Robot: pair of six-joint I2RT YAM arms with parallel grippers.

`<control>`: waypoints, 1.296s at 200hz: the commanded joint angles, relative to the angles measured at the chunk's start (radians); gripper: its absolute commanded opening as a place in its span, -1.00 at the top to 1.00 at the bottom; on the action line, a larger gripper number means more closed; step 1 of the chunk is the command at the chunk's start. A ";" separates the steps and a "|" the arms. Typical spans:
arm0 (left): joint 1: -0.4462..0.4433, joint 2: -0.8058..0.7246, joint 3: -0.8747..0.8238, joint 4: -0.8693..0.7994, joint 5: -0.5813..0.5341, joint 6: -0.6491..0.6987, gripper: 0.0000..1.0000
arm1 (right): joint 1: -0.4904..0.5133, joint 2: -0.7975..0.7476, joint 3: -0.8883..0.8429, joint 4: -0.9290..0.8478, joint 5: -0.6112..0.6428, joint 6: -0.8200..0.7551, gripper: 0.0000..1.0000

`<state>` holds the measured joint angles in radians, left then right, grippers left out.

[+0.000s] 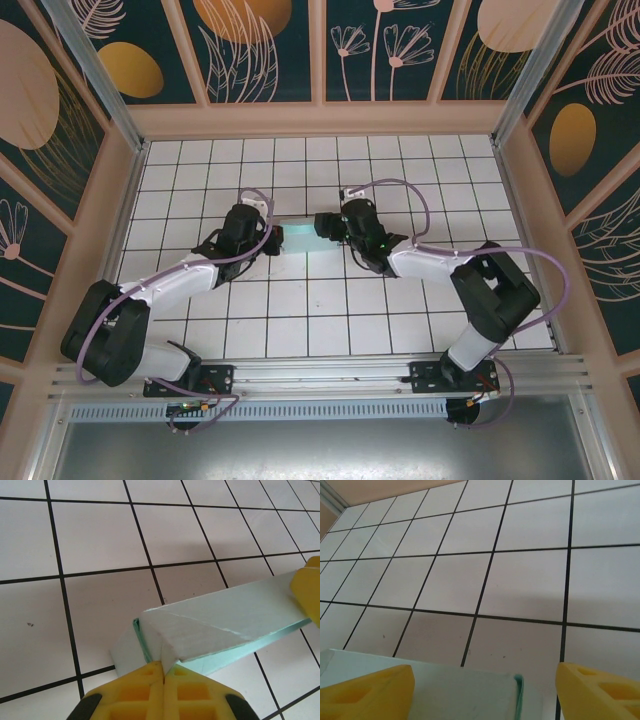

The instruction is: Fold the paper box

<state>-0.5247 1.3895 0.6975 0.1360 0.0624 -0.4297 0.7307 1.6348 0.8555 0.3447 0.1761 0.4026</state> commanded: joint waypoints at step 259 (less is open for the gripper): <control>0.052 0.100 -0.064 -0.097 -0.033 -0.314 0.16 | -0.021 0.030 -0.051 0.004 -0.096 0.068 -0.43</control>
<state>-0.4778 1.4178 0.7151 0.0837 0.0929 -0.7410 0.7246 1.6596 0.8391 0.3733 0.1200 0.4553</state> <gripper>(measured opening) 0.460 0.719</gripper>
